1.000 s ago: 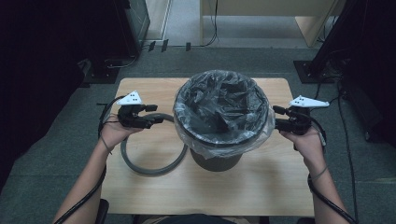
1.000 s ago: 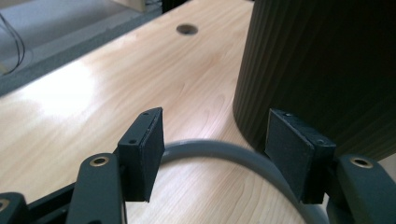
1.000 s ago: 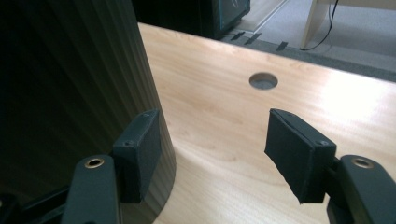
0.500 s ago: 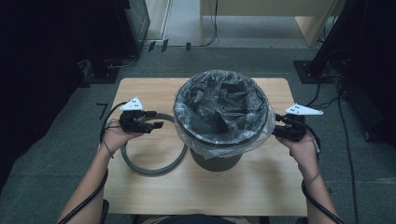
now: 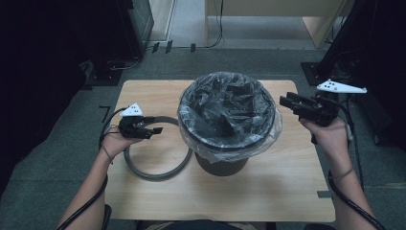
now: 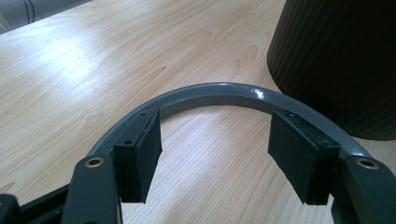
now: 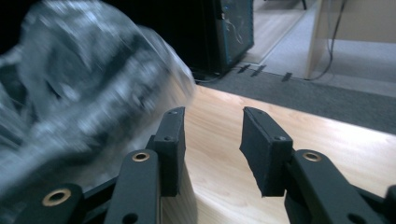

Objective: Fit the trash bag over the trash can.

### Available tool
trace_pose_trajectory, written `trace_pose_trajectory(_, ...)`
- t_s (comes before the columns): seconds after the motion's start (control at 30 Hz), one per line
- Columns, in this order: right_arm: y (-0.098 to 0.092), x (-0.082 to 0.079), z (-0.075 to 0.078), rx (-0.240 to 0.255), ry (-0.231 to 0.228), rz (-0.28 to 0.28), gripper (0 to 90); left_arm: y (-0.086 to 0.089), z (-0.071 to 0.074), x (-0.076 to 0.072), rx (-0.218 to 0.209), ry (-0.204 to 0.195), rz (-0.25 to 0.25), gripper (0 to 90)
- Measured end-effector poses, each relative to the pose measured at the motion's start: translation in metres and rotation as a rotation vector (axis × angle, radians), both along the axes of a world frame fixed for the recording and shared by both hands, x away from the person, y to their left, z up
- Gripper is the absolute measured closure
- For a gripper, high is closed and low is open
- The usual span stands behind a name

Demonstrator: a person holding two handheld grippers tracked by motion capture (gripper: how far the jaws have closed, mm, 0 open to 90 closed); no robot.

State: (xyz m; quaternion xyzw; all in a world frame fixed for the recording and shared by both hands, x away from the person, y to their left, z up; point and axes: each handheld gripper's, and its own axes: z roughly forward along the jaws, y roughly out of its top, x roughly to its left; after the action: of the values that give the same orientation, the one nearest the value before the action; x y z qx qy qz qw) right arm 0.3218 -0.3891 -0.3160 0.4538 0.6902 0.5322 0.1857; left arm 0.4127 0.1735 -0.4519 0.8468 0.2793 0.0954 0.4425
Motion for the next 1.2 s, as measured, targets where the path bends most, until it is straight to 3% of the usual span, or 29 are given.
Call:
trace_pose_trajectory(0.33,0.026,0.007,0.038,-0.025,-0.032,0.080,64.0,0.013,-0.008,0.005,0.020,0.002,0.032,33.4)
trace_pose_trajectory(0.53,0.050,0.013,0.056,-0.001,-0.018,0.157,64.2,0.021,-0.010,0.007,0.005,-0.001,0.053,32.9)
trace_pose_trajectory(0.7,0.074,0.017,0.064,-0.030,-0.017,0.227,67.7,0.026,-0.012,0.008,0.016,-0.008,0.065,32.9)
trace_pose_trajectory(1.1,0.123,0.028,0.071,-0.073,-0.015,0.353,70.5,0.043,-0.020,0.019,-0.014,0.010,0.110,33.0)
trace_pose_trajectory(1.2,0.136,0.032,0.072,-0.084,0.005,0.387,71.2,0.048,-0.021,0.022,-0.007,0.004,0.116,33.0)
